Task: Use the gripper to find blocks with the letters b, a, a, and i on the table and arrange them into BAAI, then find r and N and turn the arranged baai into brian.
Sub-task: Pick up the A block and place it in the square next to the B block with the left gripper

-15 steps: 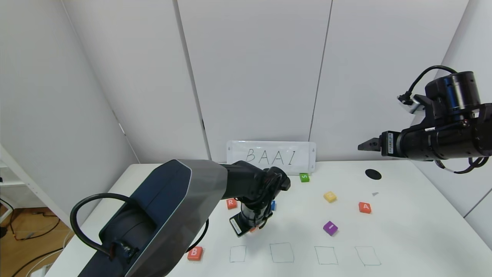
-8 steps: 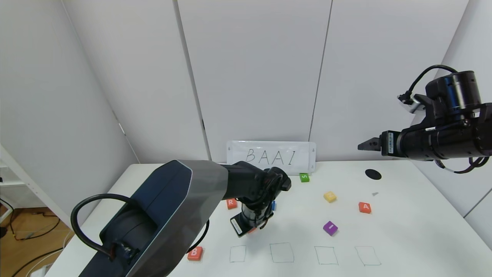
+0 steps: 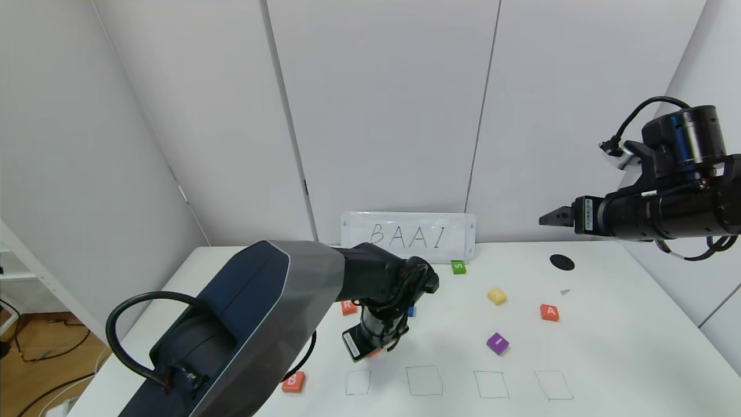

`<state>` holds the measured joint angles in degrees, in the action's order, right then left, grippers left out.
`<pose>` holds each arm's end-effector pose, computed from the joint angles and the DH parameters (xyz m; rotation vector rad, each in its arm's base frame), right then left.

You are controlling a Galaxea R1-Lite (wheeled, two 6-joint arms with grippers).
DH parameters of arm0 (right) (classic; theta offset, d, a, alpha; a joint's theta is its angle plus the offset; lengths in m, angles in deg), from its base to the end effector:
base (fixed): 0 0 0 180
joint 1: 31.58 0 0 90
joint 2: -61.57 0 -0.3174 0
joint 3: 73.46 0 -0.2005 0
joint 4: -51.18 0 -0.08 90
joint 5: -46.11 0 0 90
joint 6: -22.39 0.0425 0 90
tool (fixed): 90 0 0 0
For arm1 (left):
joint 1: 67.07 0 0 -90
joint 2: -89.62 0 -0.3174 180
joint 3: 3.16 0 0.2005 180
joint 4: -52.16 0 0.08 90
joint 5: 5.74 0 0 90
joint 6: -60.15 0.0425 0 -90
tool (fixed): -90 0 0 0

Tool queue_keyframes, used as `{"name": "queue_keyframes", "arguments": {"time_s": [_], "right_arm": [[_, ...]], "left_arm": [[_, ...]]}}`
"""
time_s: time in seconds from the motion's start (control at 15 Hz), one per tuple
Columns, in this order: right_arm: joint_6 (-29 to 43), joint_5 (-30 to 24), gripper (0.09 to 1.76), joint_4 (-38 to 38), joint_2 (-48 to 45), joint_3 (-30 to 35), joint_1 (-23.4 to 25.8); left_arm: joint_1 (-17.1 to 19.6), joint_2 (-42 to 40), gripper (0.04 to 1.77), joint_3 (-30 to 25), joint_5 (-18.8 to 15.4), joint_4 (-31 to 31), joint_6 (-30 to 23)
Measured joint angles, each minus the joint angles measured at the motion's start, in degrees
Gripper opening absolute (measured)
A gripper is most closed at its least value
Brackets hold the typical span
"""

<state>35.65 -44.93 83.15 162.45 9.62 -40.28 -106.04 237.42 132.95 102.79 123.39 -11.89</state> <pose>0.3549 0.0551 0.2260 0.1813 0.6421 0.0911 0.3815 -0.2912 0.0091 -0.3801 1.1819 0.5045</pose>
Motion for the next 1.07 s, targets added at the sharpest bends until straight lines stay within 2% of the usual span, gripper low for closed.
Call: {"name": "queue_keyframes", "arguments": {"time_s": [0.13,0.47,0.67,0.87,1.07], "right_arm": [[0.01,0.02,1.71,0.00,-0.02,0.00,0.05],[0.00,0.00,1.71,0.00,-0.52,-0.04,0.17],[0.01,0.00,1.71,-0.02,-0.79,-0.06,0.30],[0.04,-0.02,1.71,-0.02,-1.10,-0.09,0.50],[0.01,-0.05,1.71,0.00,-1.27,-0.09,0.50]], "left_arm": [[-0.05,-0.66,0.51,-0.49,1.23,0.44,1.10],[-0.63,-3.94,0.51,-1.51,1.21,3.55,3.45],[-0.57,-7.30,0.51,-5.14,1.10,2.10,6.49],[-0.57,-11.42,0.51,-11.96,1.08,-3.40,9.96],[-0.50,-16.92,0.51,-24.53,0.87,-16.26,16.47]]}}
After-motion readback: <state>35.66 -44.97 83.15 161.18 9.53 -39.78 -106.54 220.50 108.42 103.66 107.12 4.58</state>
